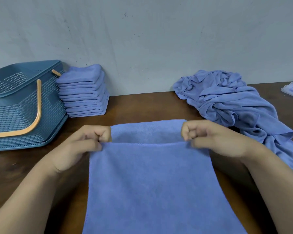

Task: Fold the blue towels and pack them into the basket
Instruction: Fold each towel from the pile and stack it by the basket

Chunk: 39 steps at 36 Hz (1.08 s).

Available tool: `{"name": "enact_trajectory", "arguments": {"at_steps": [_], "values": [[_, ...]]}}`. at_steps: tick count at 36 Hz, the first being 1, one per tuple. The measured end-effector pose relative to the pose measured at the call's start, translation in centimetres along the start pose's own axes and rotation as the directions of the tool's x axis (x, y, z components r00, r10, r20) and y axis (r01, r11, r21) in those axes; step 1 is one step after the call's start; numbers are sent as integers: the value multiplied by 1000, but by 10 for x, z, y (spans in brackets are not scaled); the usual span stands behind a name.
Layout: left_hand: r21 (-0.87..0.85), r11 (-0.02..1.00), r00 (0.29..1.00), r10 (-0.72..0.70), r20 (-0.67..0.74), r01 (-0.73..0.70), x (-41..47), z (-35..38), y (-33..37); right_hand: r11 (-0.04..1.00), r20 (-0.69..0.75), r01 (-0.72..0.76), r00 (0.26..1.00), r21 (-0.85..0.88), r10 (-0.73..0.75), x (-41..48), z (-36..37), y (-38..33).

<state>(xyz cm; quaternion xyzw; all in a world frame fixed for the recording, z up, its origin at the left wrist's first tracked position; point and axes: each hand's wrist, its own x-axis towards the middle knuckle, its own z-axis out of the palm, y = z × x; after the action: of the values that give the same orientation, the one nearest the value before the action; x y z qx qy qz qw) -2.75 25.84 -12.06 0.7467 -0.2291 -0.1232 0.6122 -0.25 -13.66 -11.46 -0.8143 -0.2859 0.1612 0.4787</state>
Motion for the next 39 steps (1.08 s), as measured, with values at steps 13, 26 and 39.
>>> {"name": "enact_trajectory", "arguments": {"at_steps": [13, 26, 39], "values": [[193, 941, 861, -154, -485, 277, 41, -3, -54, 975, -478, -222, 854, 20, 205, 42, 3, 57], [465, 845, 962, -200, -185, 265, 27, -9, -48, 939, -354, -267, 918, -216, 179, 25, -2, 42], [234, 967, 937, -15, -350, 103, 25, 0, -33, 988, -601, -155, 789, 3, 125, 27, 7, 38]]}}
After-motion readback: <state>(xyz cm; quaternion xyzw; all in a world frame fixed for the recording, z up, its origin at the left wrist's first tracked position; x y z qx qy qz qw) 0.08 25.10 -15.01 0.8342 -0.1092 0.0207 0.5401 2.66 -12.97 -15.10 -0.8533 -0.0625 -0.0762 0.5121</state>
